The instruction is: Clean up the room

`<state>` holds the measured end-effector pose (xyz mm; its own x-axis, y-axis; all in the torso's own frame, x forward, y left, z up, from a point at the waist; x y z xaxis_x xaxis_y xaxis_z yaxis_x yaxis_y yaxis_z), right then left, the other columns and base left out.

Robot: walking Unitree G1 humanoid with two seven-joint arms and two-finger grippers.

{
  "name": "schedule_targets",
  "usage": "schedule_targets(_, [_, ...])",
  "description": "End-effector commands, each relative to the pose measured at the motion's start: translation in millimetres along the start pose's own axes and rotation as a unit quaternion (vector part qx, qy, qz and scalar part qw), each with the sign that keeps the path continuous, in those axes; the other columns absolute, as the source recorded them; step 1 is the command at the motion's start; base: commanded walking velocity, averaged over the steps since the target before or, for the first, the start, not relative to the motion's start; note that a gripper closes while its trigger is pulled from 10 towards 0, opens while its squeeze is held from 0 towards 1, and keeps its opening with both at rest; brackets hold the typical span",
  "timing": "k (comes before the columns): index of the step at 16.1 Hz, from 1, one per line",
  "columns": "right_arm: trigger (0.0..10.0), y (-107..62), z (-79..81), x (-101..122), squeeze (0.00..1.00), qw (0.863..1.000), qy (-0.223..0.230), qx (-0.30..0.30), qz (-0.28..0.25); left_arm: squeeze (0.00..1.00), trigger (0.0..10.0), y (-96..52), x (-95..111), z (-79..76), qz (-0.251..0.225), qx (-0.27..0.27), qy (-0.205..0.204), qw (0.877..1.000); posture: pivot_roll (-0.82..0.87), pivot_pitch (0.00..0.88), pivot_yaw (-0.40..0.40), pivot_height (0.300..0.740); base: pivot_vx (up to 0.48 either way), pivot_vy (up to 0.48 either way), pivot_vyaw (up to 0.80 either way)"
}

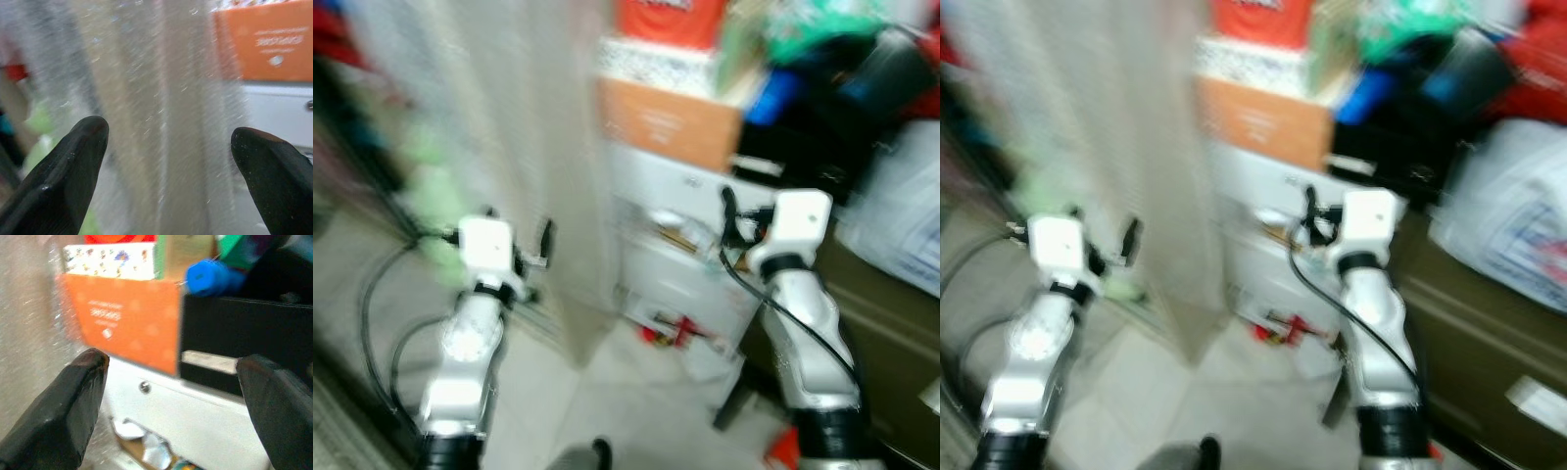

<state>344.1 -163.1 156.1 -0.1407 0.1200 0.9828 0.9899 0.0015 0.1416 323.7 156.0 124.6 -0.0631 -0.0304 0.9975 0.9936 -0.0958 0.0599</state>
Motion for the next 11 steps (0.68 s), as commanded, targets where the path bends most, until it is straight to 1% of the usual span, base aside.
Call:
schedule_targets(1, [10.0,1.2,2.9,2.7,0.00,1.000,0.005,0.002,-0.004,0.00,10.0,1.1,3.7,4.5,-0.005,0.007,0.009,1.000,-0.05,0.000,0.030,0.740,0.000,0.000,0.80])
schedule_targets(11, [10.0,5.5,6.4,3.2,0.00,1.000,0.008,0.009,-0.008,0.00,10.0,2.1,5.9,10.7,-0.010,0.027,0.017,0.999,-0.04,0.000,0.028,0.740,0.000,0.000,0.80])
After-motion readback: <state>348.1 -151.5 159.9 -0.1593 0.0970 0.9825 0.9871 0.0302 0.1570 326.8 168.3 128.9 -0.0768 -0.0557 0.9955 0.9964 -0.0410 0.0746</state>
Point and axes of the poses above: a point about 5 cm out from each wrist's last joint towards the gripper, its own y axis pointing out of the wrist towards the gripper, its own x axis along the axis of the wrist's last joint, z = x × y, the point moved 5 cm from there along y, pointing out of the wrist towards the gripper, and after that the axes turned 3 degrees about -y, right-handed, at the moved point
